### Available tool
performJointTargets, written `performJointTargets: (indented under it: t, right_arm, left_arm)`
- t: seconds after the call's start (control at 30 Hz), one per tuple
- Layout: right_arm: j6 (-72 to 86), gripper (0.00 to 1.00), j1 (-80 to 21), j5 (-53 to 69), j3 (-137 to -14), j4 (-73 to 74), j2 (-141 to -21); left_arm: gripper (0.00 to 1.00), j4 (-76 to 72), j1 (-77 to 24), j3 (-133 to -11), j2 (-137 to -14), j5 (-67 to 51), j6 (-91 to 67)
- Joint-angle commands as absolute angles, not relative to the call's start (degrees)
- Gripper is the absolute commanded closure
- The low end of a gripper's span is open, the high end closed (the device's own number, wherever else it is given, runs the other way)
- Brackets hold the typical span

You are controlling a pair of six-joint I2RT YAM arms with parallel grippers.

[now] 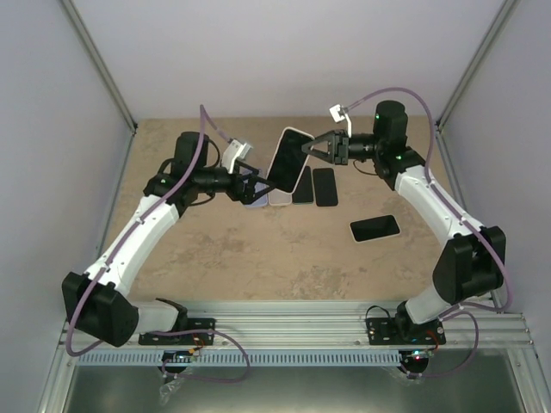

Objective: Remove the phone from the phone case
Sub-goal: Pick up the phone at the center of the board.

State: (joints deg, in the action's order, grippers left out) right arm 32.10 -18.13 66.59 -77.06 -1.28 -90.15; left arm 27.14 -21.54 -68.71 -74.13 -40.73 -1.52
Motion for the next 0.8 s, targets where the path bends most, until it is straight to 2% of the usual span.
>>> performJointTargets:
  t: [0.0,0.4,0.7,0.77]
  right_arm:
    - [31.3,0.99,-18.0,74.8,-76.1,-7.5,-86.1]
    - [37.3,0.99,-20.5,76.7,-74.1,-14.2,-85.7]
    - [39.9,0.99,-21.3,75.6,-73.6,-15.8,-86.0]
    - [40.2,0.99,-21.3,75.1,-73.3,-15.8,-85.8]
  left_arm:
    - [0.09,25.3,-20.2,-66.3,-72.4,-57.1,-0.4]
    - [0.41,12.8,-20.2,-62.3,-71.7,-63.5,-10.7]
    - [0.85,8.0,-20.2,-61.4,-73.0,-65.0,-15.1]
    - [0.93,7.4,-20.2,-61.3,-73.1,-65.1,-15.8]
